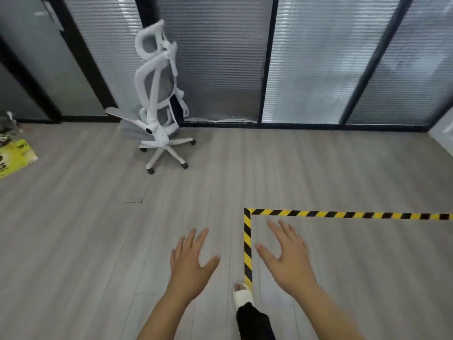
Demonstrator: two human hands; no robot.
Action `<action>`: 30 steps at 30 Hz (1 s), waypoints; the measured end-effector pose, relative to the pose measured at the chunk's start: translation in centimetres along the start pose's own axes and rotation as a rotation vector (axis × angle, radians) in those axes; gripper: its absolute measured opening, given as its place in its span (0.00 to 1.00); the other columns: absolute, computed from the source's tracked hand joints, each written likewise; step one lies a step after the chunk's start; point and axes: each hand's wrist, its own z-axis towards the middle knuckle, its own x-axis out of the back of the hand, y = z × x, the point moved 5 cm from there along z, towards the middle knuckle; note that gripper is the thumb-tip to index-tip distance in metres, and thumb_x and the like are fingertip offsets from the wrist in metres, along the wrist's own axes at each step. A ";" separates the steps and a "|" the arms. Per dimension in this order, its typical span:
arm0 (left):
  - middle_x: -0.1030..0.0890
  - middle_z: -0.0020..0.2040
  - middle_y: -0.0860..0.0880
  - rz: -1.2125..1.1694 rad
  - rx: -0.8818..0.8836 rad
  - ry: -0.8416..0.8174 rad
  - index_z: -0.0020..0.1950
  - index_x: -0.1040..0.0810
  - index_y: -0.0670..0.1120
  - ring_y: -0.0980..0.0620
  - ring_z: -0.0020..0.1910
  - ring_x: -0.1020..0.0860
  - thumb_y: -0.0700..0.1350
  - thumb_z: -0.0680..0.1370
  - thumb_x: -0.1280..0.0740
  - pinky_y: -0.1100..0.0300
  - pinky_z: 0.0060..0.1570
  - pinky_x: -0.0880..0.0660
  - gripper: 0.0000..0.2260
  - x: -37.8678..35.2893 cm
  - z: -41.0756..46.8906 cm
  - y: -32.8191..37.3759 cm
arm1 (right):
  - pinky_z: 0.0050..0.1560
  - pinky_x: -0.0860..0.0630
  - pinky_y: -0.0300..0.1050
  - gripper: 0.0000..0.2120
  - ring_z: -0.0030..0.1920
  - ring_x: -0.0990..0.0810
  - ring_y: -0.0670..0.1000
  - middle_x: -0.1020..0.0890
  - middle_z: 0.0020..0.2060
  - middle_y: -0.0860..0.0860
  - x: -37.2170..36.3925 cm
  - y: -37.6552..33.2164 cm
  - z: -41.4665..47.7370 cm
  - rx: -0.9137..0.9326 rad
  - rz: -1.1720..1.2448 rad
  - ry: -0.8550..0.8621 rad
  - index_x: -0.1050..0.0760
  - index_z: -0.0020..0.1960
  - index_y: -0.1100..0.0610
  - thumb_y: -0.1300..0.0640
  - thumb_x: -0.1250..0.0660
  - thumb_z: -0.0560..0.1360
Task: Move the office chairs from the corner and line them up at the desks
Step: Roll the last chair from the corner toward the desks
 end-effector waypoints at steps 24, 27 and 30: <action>0.53 0.80 0.52 0.026 0.225 0.314 0.77 0.51 0.64 0.44 0.79 0.55 0.61 0.76 0.35 0.41 0.75 0.50 0.35 30.2 59.6 -5.8 | 0.75 0.47 0.53 0.32 0.77 0.46 0.52 0.40 0.77 0.51 -6.1 -25.9 71.8 0.443 -0.202 -0.192 0.41 0.76 0.44 0.39 0.36 0.75; 0.50 0.80 0.51 0.093 0.161 0.332 0.78 0.49 0.61 0.44 0.78 0.51 0.60 0.76 0.33 0.40 0.73 0.47 0.36 35.6 68.4 -4.5 | 0.75 0.45 0.53 0.31 0.76 0.44 0.53 0.38 0.76 0.51 -6.3 -28.2 80.1 0.447 -0.196 -0.172 0.38 0.75 0.47 0.41 0.34 0.75; 0.49 0.80 0.50 0.130 0.143 0.325 0.78 0.48 0.61 0.43 0.78 0.51 0.61 0.75 0.34 0.41 0.74 0.48 0.36 39.8 75.8 -3.1 | 0.73 0.40 0.55 0.34 0.74 0.38 0.54 0.34 0.74 0.52 -8.0 -28.1 86.9 0.406 -0.251 -0.246 0.36 0.74 0.48 0.38 0.35 0.72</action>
